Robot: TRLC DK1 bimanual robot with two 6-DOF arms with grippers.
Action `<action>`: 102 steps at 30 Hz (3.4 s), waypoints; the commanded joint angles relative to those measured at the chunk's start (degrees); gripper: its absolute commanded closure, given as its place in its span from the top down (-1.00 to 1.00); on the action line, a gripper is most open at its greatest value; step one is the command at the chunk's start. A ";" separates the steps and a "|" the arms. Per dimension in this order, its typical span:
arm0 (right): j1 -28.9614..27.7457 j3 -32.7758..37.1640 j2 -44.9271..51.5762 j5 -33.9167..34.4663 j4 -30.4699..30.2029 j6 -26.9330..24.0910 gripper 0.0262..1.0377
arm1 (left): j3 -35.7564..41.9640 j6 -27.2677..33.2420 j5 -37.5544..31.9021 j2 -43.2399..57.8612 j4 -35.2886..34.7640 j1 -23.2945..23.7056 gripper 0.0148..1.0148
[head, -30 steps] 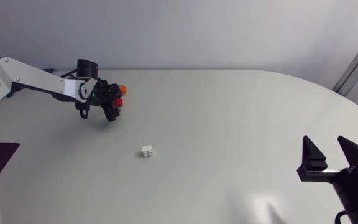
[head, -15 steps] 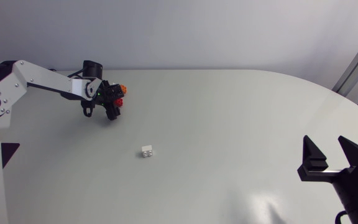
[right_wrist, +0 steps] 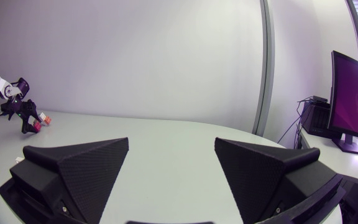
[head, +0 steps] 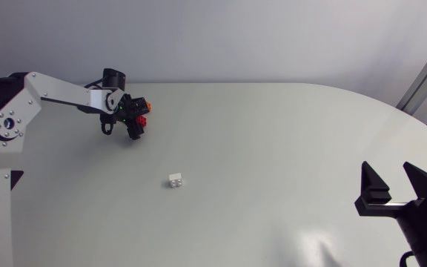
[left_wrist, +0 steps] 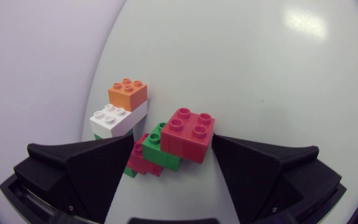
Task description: Disassemble duplo
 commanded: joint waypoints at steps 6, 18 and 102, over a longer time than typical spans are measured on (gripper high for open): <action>-0.24 -2.13 -0.52 -0.41 -1.08 0.56 0.92 | 2.49 0.06 -0.53 3.66 -2.51 -0.33 0.10; -0.41 -2.13 -0.52 -0.41 -1.00 0.47 0.92 | 2.76 -0.56 -0.53 3.75 -4.44 -1.30 -0.35; 7.32 -2.39 -0.69 16.73 4.19 -18.33 0.92 | -46.55 -32.46 12.13 -43.18 4.61 -32.94 -0.18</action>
